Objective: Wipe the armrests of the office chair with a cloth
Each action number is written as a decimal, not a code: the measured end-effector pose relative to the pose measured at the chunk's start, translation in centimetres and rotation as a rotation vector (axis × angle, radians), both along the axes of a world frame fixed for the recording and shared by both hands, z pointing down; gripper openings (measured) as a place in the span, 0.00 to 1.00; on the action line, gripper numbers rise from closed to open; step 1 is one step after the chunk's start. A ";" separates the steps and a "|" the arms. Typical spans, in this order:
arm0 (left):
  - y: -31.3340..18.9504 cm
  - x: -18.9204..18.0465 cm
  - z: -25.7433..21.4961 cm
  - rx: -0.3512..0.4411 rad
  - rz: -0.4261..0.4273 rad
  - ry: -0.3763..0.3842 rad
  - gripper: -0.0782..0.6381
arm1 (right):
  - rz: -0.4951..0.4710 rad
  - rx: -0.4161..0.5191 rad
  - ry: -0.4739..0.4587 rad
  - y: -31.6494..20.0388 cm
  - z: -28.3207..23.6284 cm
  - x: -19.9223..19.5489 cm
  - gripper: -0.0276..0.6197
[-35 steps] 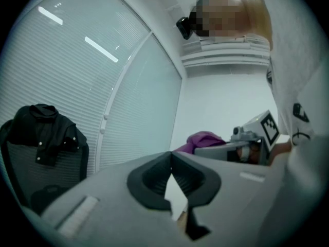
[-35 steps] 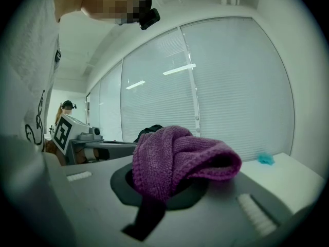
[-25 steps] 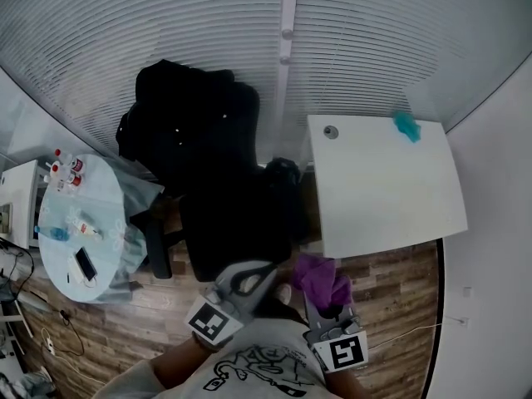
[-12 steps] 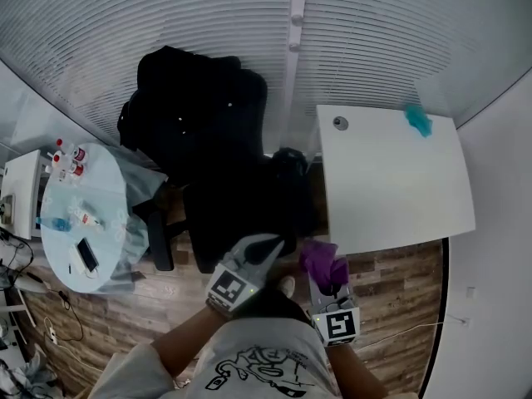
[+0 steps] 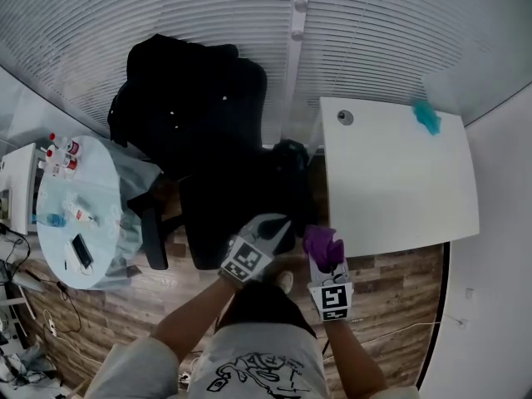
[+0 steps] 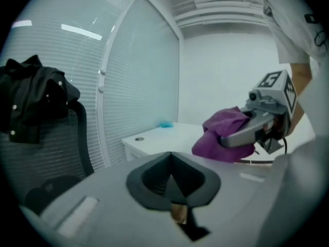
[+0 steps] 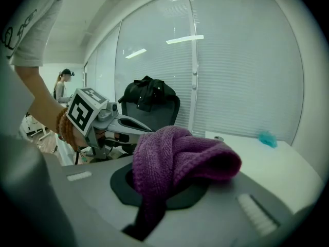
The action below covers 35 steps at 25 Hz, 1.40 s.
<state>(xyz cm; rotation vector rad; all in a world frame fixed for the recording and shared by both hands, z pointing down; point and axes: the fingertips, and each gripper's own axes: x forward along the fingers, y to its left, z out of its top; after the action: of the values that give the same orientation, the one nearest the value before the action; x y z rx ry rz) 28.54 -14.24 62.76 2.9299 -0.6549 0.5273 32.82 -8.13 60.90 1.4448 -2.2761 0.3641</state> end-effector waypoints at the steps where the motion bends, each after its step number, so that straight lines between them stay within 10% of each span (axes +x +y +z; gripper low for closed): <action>1: -0.7 0.4 0.8 -0.007 0.003 -0.008 0.11 | -0.003 -0.010 0.006 -0.6 0.8 0.2 0.09; 20: -6.1 4.5 17.3 -0.191 0.102 -0.226 0.11 | -0.070 -0.317 0.096 -4.5 18.3 -0.3 0.09; 35: -6.2 4.0 18.0 -0.249 0.130 -0.200 0.11 | -0.083 -0.353 0.079 -6.2 18.8 -0.5 0.09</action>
<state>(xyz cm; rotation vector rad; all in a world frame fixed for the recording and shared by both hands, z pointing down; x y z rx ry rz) 32.55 -20.45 80.72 2.7184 -0.3846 0.8573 32.27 -14.32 79.71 1.1623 -2.0736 0.6348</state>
